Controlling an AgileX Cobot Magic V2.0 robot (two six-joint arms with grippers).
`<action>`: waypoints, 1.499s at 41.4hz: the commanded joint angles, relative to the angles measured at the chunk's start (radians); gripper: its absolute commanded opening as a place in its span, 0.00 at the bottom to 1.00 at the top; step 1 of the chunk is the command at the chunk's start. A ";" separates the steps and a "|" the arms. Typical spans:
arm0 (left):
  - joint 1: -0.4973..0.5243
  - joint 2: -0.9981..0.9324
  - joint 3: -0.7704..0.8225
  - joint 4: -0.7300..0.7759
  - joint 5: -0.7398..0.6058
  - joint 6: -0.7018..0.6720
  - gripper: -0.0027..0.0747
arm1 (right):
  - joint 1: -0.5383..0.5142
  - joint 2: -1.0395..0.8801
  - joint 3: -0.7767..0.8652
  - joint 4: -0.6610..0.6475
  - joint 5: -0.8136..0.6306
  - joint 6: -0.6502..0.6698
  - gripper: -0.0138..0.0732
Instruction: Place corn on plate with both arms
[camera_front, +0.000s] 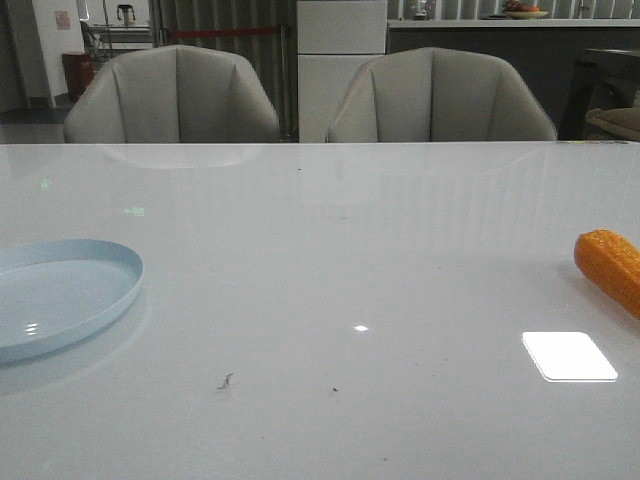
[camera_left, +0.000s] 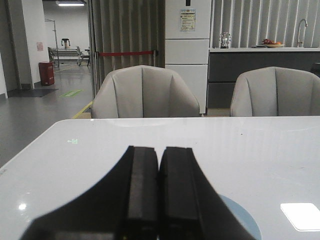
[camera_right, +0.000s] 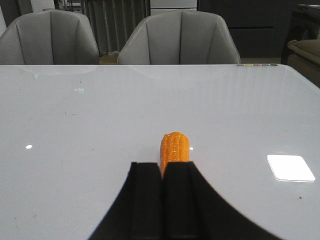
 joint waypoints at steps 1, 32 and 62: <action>-0.001 -0.015 0.039 -0.006 -0.080 -0.004 0.15 | -0.001 -0.023 -0.023 -0.008 -0.097 -0.002 0.23; -0.001 -0.013 -0.069 0.010 -0.327 -0.004 0.15 | -0.001 -0.019 -0.129 -0.007 -0.323 -0.001 0.23; -0.001 0.683 -0.478 0.102 -0.170 -0.004 0.15 | -0.001 0.753 -0.651 -0.007 -0.120 -0.001 0.23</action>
